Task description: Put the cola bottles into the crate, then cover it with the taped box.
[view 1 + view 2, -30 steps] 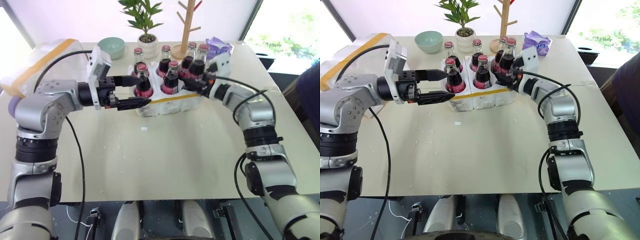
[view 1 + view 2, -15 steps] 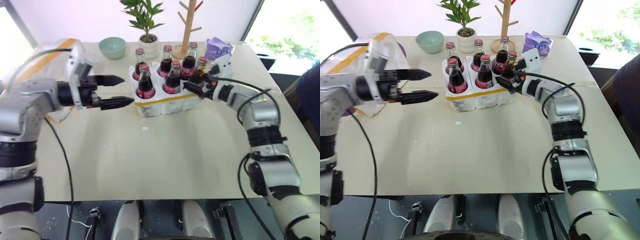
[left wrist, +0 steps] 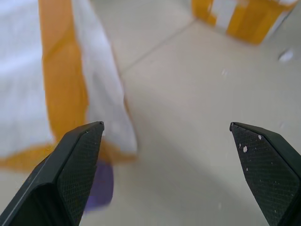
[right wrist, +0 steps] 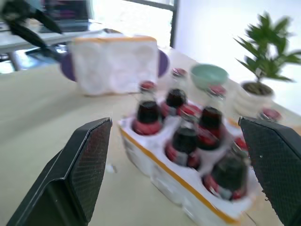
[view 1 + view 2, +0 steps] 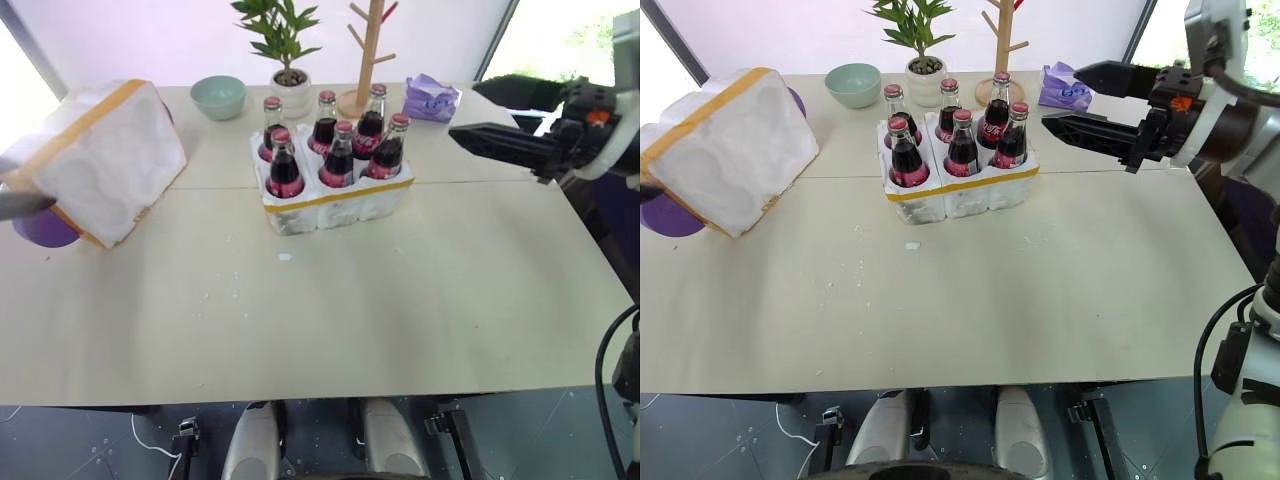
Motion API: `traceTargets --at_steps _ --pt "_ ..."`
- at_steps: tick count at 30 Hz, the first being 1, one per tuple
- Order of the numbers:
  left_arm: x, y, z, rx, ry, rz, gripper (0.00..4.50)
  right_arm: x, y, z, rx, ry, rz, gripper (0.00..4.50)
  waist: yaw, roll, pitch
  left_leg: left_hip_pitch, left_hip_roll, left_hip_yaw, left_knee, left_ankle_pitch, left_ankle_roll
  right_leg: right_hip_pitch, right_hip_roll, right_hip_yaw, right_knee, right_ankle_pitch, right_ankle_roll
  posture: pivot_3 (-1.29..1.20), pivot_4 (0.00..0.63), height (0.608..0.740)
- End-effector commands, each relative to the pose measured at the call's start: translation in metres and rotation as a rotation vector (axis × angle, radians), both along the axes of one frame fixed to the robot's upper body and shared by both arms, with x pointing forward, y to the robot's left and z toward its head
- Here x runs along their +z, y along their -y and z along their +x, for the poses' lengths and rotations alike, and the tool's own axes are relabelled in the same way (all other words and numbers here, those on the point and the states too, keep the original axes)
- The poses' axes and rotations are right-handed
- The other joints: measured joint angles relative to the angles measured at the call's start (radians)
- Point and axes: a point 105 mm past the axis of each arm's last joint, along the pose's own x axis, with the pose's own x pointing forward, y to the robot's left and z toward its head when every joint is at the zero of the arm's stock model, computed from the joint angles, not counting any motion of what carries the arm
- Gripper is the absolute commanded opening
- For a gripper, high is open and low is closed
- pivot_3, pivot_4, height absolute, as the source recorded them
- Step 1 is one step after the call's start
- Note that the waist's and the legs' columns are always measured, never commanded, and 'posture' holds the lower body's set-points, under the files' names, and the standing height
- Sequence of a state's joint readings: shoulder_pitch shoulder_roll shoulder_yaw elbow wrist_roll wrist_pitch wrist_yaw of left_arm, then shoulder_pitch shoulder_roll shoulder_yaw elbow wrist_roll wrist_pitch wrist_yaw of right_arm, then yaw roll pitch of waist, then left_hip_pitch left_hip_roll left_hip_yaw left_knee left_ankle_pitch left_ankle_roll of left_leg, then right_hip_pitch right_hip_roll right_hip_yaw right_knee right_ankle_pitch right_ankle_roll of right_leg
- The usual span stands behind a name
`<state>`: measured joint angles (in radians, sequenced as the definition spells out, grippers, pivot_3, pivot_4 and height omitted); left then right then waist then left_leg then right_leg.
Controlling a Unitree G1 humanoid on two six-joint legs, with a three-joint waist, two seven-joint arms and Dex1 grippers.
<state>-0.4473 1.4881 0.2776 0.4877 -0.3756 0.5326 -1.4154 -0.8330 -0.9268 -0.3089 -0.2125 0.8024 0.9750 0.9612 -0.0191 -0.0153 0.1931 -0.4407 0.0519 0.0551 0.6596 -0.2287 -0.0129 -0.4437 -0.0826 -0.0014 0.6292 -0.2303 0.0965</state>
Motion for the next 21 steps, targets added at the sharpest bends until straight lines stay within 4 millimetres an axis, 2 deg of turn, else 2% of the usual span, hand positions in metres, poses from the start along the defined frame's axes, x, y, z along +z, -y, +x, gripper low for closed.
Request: traceTargets --at_steps 1,5,9,13,21 --pt "-0.004 -0.024 -0.005 0.055 -0.062 0.128 4.50 0.009 -0.005 -0.005 0.026 0.041 0.011 4.41 0.006 0.000 0.000 -0.001 0.000 0.000 0.000 0.000 0.000 -0.001 0.000 0.000 0.000 0.000 0.000 0.00 0.150 0.740" --pt "-0.012 -0.041 0.011 0.141 -0.086 0.168 4.50 0.002 -0.005 -0.002 0.012 0.043 0.001 4.41 0.016 -0.001 0.000 -0.004 0.000 0.000 0.001 0.000 0.000 -0.003 0.001 0.000 0.001 0.000 0.000 0.00 0.150 0.740" --pt "-0.019 -0.046 0.034 0.215 -0.099 0.183 4.50 0.000 -0.004 -0.001 -0.001 0.043 0.016 4.41 0.026 -0.001 0.000 -0.003 -0.001 0.000 0.002 0.000 0.001 -0.001 0.001 0.000 0.002 0.002 0.004 0.00 0.150 0.740" --pt "-0.026 -0.039 0.056 0.247 -0.112 0.175 4.50 0.000 -0.003 -0.002 -0.023 0.051 0.014 4.41 0.029 -0.002 0.000 -0.004 0.000 0.000 0.003 0.000 0.001 -0.001 0.001 0.000 0.002 0.002 0.004 0.00 0.150 0.740" --pt "-0.040 -0.023 0.083 0.258 -0.125 0.191 4.50 0.000 0.003 -0.008 -0.079 0.056 0.036 4.41 0.029 -0.002 0.000 -0.004 0.000 0.000 0.003 0.000 0.001 -0.001 0.001 0.000 0.002 0.003 0.005 0.00 0.150 0.740"
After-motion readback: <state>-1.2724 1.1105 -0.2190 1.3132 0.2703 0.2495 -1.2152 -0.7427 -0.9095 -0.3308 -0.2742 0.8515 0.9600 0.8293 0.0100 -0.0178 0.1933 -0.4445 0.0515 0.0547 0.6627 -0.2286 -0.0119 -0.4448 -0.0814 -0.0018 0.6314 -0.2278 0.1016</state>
